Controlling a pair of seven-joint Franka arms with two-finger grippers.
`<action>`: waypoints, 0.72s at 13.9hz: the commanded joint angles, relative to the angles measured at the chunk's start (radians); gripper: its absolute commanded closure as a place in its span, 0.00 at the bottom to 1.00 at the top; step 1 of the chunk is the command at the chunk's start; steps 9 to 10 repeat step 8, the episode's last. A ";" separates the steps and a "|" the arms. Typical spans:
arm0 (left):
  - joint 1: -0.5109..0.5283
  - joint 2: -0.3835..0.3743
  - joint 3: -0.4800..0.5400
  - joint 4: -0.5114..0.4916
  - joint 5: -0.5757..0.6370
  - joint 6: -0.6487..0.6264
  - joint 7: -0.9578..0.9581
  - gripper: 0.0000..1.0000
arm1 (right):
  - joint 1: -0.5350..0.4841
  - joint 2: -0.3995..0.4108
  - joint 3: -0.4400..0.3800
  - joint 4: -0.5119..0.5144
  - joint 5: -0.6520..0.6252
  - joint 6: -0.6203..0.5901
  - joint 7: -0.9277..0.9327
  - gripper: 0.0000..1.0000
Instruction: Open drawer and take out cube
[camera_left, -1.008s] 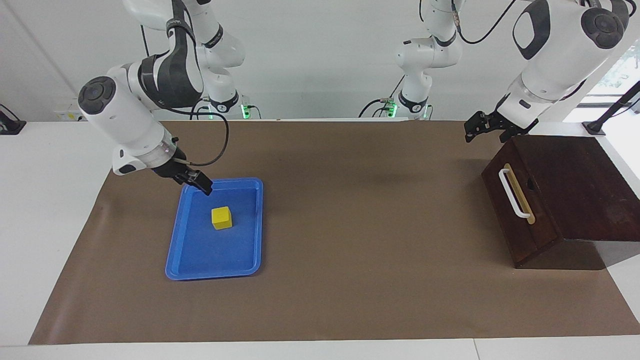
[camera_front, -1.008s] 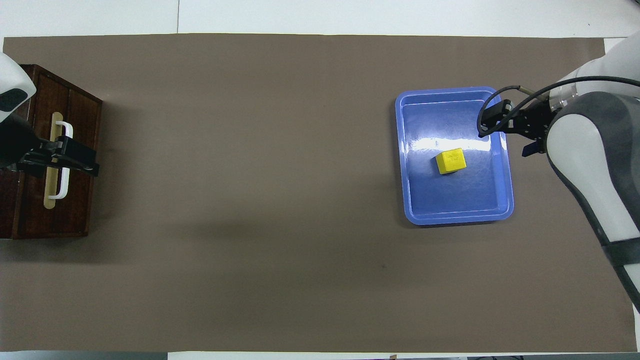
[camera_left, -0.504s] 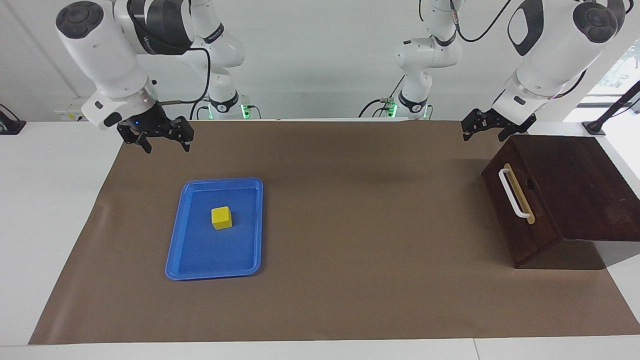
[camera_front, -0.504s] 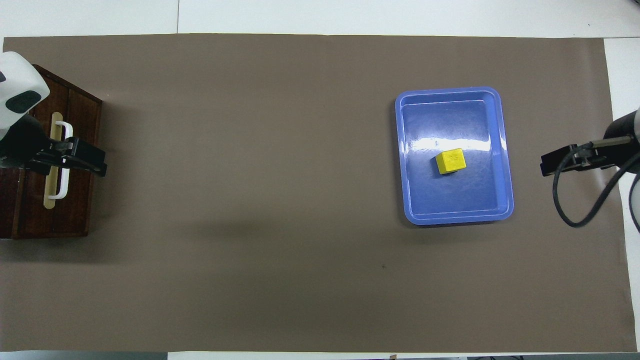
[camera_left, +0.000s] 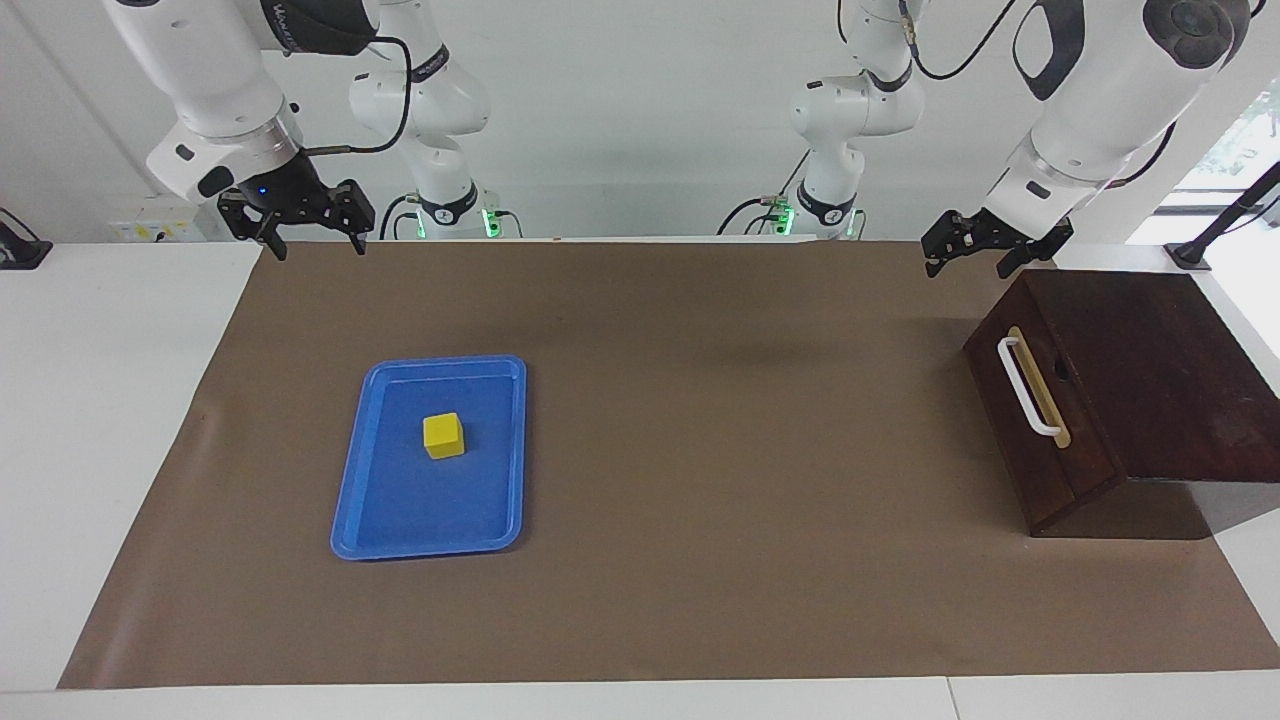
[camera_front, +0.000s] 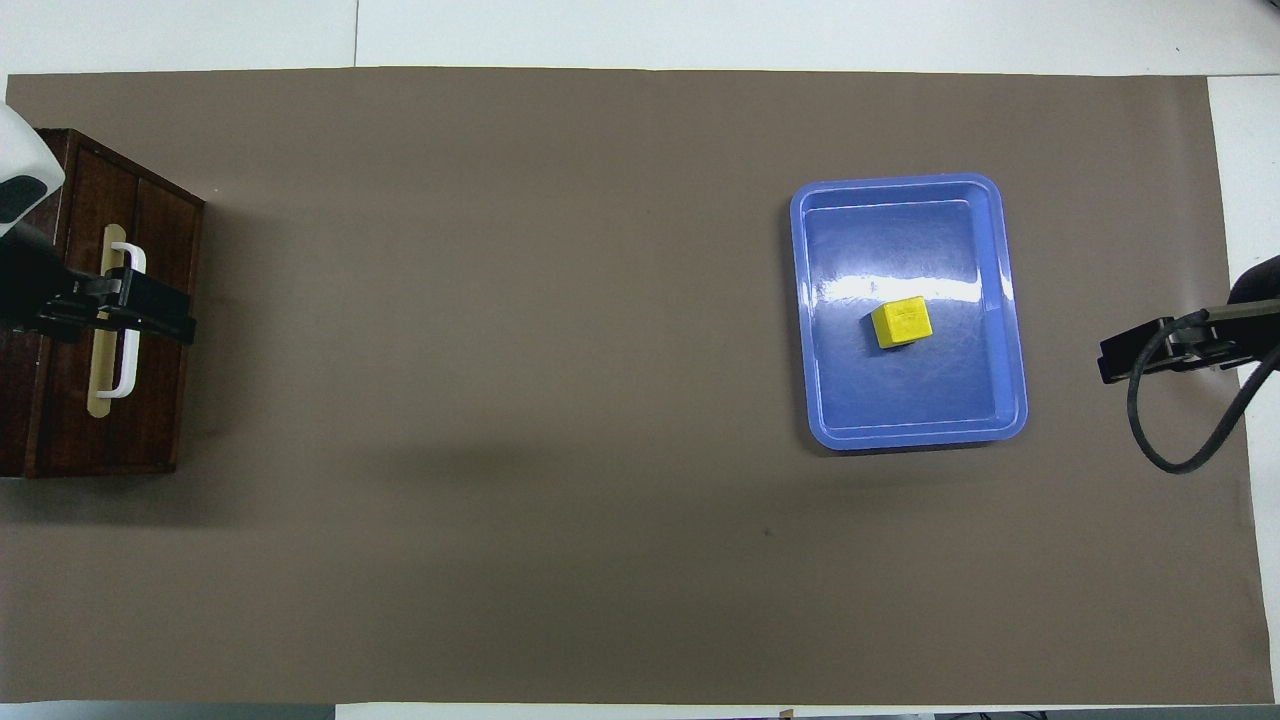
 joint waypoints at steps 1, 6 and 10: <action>-0.006 -0.007 -0.005 0.001 0.014 0.016 0.000 0.00 | -0.016 0.002 0.004 0.015 -0.002 -0.012 -0.024 0.00; -0.008 -0.016 -0.008 -0.013 0.013 0.024 0.008 0.00 | -0.014 -0.001 0.003 0.021 -0.002 -0.020 -0.023 0.00; -0.010 -0.016 -0.011 -0.013 0.013 0.038 0.006 0.00 | -0.015 -0.003 0.004 0.021 -0.003 -0.020 -0.023 0.00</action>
